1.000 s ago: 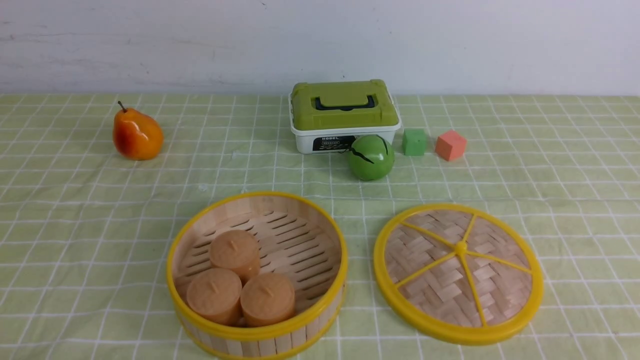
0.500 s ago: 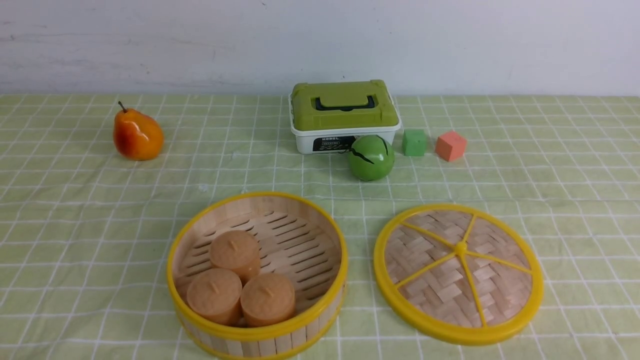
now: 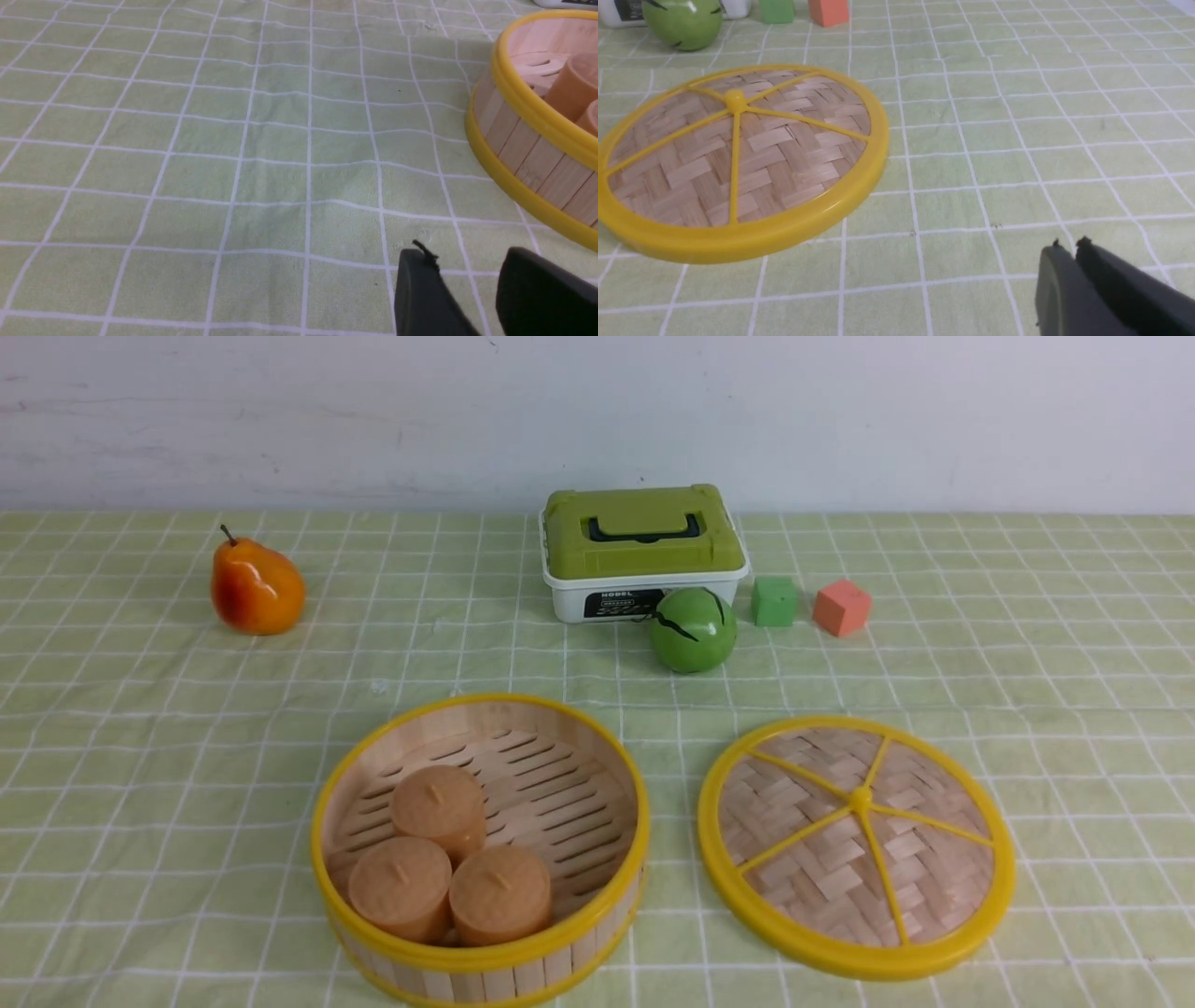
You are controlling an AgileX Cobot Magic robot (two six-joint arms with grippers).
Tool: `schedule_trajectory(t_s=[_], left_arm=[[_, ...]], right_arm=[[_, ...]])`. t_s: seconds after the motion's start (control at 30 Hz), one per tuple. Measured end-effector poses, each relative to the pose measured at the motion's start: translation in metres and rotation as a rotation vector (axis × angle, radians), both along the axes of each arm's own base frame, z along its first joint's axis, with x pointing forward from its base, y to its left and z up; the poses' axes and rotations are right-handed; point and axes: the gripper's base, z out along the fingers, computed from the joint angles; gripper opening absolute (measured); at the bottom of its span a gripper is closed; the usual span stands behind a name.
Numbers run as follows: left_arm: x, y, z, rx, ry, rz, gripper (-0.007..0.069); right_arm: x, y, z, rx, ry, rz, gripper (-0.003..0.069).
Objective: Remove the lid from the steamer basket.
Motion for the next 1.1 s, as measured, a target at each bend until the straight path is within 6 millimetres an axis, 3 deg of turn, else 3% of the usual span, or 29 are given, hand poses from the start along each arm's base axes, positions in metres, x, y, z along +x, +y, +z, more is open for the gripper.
schedule_trajectory(t_s=[1.1], left_arm=[[0.0, 0.0, 0.0, 0.0, 0.0, 0.0, 0.0239]], right_arm=[[-0.0002, 0.0, 0.0, 0.001, 0.005, -0.001, 0.0057]])
